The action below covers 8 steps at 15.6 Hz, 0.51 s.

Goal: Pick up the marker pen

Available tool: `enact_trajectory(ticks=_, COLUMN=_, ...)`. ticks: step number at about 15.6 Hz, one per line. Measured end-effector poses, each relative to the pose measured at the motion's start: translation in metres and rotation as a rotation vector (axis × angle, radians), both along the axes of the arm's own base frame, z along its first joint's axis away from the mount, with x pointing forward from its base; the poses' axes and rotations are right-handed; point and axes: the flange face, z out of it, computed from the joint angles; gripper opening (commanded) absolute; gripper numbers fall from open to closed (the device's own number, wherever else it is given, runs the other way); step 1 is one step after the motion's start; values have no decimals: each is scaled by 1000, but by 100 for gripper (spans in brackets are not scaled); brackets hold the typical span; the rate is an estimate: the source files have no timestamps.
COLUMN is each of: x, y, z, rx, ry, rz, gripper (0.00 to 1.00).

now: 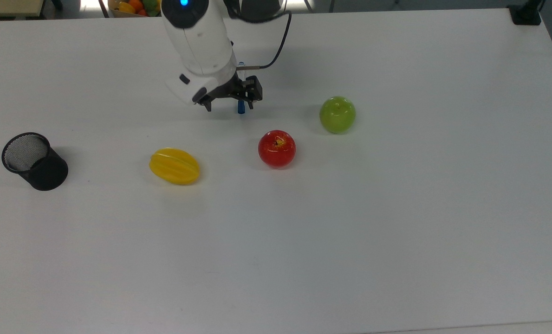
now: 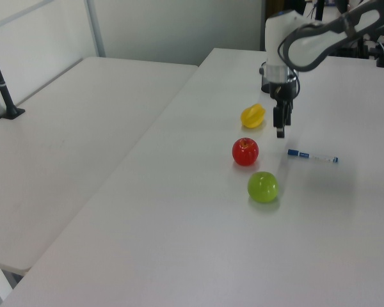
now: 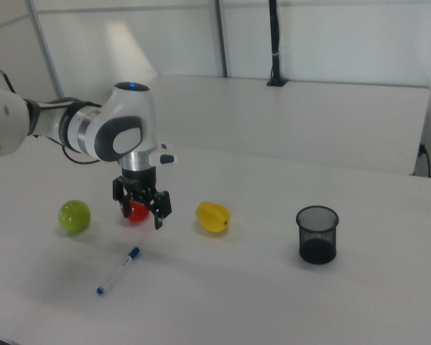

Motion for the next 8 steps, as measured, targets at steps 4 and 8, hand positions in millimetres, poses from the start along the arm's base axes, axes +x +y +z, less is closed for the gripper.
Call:
enact_trajectory(ticks=4, x=-9, y=-9, z=103, rx=-27, ry=-57, rz=-43, gripper=100)
enact_trajectory(ticks=8, x=-41, y=-25, z=188, rx=-84, ry=-76, rz=-49, gripper=100)
